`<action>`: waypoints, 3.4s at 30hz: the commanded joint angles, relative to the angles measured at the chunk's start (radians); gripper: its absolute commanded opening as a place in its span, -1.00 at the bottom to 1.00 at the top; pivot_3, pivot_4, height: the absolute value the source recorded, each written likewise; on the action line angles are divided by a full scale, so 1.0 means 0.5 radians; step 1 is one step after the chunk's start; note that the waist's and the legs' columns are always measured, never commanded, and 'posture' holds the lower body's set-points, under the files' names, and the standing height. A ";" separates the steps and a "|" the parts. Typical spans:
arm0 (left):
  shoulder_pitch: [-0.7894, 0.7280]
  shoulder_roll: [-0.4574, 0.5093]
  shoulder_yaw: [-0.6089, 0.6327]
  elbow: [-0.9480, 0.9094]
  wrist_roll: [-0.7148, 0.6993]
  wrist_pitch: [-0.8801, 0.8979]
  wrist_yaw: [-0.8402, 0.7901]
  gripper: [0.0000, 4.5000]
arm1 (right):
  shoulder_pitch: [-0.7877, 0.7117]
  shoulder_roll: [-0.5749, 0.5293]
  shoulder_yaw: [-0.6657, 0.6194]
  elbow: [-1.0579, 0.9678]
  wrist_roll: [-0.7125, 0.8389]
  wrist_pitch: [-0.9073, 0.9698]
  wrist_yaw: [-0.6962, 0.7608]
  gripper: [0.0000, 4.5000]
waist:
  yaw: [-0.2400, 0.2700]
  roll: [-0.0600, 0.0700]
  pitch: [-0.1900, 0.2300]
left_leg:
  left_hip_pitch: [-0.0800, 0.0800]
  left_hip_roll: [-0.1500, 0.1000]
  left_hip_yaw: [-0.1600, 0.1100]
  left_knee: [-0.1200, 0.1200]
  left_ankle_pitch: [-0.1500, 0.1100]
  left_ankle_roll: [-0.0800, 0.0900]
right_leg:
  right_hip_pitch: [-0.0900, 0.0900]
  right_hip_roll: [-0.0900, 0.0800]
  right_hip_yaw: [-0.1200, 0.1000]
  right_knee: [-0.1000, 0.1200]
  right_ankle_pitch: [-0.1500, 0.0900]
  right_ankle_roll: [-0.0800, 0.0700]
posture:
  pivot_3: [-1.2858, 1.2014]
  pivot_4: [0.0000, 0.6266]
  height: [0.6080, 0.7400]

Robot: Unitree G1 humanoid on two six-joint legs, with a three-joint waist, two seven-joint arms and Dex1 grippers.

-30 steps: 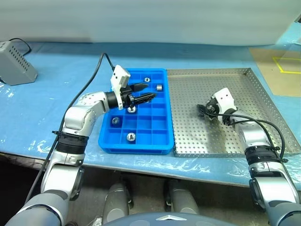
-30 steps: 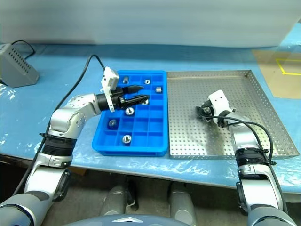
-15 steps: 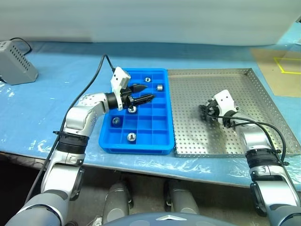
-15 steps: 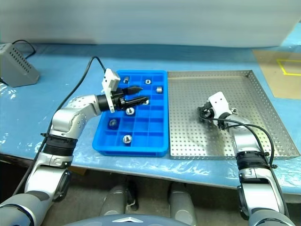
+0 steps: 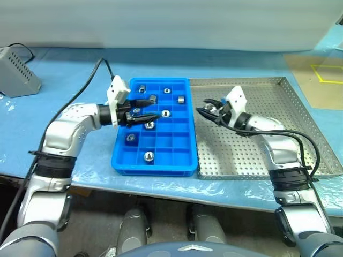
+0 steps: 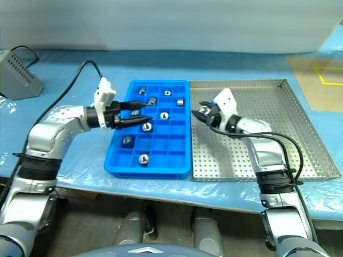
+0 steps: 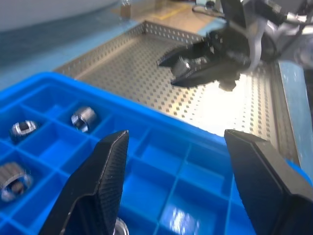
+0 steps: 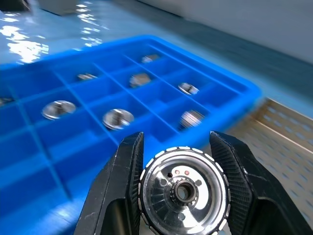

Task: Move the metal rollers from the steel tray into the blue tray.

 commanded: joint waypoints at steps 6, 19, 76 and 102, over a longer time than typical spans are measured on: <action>0.105 0.043 0.156 -0.191 -0.113 0.073 0.076 0.48 | -0.262 0.247 0.193 0.246 -0.062 -0.104 0.011 -0.25 | 0.013 -0.002 0.001 | 0.000 -0.001 0.000 0.000 0.001 -0.003 | 0.001 -0.001 0.000 0.001 0.000 0.000 | -0.11 -0.52 1.00; 0.407 0.110 0.215 -0.500 -0.218 0.209 0.206 0.48 | -0.222 0.225 0.163 0.747 -0.178 -0.306 0.069 -0.25 | 0.046 -0.004 0.000 | 0.006 -0.001 0.000 -0.006 0.005 -0.008 | 0.004 0.000 0.000 -0.001 0.000 0.000 | -0.08 -0.52 1.00; 0.133 -0.090 -0.040 -0.161 -0.082 0.098 0.152 0.48 | 1.008 -0.891 -0.970 0.163 0.211 0.184 0.285 0.59 | 0.001 -0.005 -0.003 | 0.009 -0.002 0.001 0.002 0.001 -0.001 | 0.011 0.002 0.004 -0.006 0.001 0.000 | -0.23 -0.52 1.00; 0.126 -0.082 -0.056 -0.188 -0.057 0.125 0.156 0.48 | 0.870 -0.683 -0.689 0.418 0.047 -0.035 0.087 0.59 | -0.003 -0.004 -0.003 | 0.009 -0.002 0.001 0.002 -0.001 0.002 | 0.013 0.001 0.004 -0.009 0.001 0.000 | -0.21 -0.52 1.00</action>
